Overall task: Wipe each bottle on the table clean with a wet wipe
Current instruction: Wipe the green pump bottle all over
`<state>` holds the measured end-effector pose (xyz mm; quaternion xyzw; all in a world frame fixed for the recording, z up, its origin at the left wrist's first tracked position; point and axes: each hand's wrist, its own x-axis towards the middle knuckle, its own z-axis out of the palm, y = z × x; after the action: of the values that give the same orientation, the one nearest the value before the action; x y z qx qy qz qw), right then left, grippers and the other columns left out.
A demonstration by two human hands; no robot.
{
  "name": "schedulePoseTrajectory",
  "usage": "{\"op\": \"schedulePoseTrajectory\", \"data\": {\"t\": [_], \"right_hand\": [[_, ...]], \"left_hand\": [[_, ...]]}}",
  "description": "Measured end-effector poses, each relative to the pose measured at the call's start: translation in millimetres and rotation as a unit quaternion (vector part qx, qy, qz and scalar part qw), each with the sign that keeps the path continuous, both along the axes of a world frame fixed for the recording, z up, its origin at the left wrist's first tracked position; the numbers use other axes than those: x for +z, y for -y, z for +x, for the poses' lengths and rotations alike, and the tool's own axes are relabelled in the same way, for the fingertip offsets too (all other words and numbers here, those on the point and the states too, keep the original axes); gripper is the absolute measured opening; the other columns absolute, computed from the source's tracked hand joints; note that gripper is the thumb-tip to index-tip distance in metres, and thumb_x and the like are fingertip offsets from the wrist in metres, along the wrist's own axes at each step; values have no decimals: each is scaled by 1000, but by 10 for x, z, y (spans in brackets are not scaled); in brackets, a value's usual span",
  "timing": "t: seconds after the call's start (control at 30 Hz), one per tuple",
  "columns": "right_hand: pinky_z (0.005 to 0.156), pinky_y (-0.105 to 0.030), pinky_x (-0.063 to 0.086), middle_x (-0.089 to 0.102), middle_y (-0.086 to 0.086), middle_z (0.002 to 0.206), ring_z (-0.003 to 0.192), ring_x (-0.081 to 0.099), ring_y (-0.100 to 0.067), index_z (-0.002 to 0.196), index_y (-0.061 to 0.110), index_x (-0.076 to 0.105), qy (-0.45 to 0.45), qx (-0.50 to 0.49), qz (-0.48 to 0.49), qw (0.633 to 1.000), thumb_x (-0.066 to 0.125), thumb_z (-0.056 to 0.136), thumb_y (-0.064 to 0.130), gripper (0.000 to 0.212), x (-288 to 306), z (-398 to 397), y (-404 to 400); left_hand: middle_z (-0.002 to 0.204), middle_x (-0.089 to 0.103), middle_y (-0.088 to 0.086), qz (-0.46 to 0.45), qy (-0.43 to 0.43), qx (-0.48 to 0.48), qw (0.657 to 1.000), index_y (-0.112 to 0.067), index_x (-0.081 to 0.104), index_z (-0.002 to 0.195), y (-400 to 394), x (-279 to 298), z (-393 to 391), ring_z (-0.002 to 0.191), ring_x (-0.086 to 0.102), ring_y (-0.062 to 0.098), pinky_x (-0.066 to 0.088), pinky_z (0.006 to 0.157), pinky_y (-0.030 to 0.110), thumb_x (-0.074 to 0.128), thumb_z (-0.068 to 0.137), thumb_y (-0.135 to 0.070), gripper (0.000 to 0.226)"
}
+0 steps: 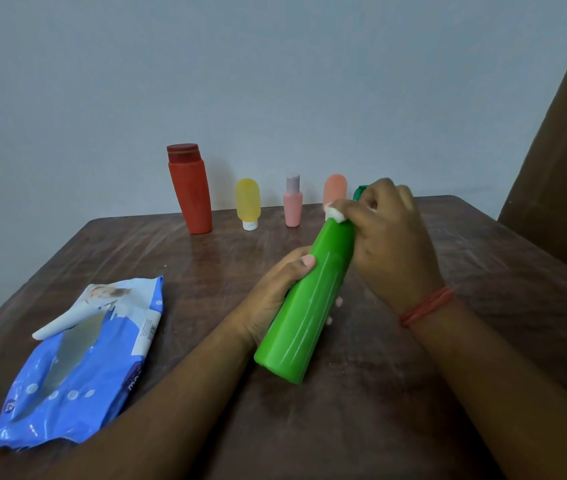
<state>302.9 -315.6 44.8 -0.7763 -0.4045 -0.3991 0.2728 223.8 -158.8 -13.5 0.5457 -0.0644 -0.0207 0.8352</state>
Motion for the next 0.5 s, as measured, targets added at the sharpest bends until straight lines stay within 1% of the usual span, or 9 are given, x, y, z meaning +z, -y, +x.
{"op": "schedulePoseTrajectory", "data": {"t": [0.07,0.1,0.13,0.17,0.23,0.3,0.37,0.4,0.5], "right_hand": [[69,-38,43,47,-5,89,85,44,-22,101,20,76,-6,49,-10,999,52,90,13,27,-4,-5,15],[70,-38,42,48,-6,90,85,45,-23,100,20,76,4,83,-30,996,53,90,11,27,-13,-25,11],[70,-38,43,49,-6,90,85,47,-24,100,21,77,14,94,-48,994,55,89,10,27,-20,-38,2],[71,-39,44,49,-5,91,86,47,-24,100,22,77,18,81,-53,995,57,89,9,26,-22,-35,-5],[71,-41,46,47,-3,91,86,46,-23,102,23,76,-2,41,-16,999,61,87,5,28,-15,-9,-3],[71,-40,46,47,-5,89,83,48,-23,104,18,76,1,76,2,997,59,89,4,27,-34,-23,0],[71,-36,46,52,-8,87,80,51,-23,108,14,77,19,120,1,993,53,94,9,27,-78,-59,-17],[72,-36,48,54,-9,87,79,53,-23,110,12,76,15,118,10,993,51,96,11,29,-106,-44,-28],[74,-43,52,59,-8,92,82,58,-24,114,9,74,-33,100,40,994,51,96,10,29,-214,44,-58]], "left_hand": [[115,62,23,4,4,0,1000,-15,52,136,0,-3,-5,89,67,36,57,66,42,83,71,-51,81],[114,62,23,3,5,5,1000,-16,53,135,3,2,-7,88,67,36,57,66,43,80,74,-48,74],[114,62,23,2,2,10,1000,-17,53,136,7,6,-9,88,67,37,57,67,43,77,76,-46,71],[115,61,24,4,-2,13,1000,-16,51,138,8,9,-8,89,67,37,57,67,43,77,76,-46,73],[118,60,26,10,-3,8,1000,-13,47,141,13,3,-7,90,67,37,57,67,43,81,73,-50,86],[116,61,25,11,7,6,1000,-10,45,143,7,-1,-6,91,67,36,58,68,43,80,74,-54,89],[113,64,25,-18,-6,3,1000,-3,46,142,1,14,-12,92,68,34,59,71,43,75,77,-55,88],[112,64,25,-46,-26,1,999,0,49,139,-2,30,-11,92,69,33,60,71,42,69,81,-54,82],[120,65,23,-126,-63,-7,990,-3,56,135,-30,55,-18,96,70,33,61,72,43,45,91,-53,68]]}}
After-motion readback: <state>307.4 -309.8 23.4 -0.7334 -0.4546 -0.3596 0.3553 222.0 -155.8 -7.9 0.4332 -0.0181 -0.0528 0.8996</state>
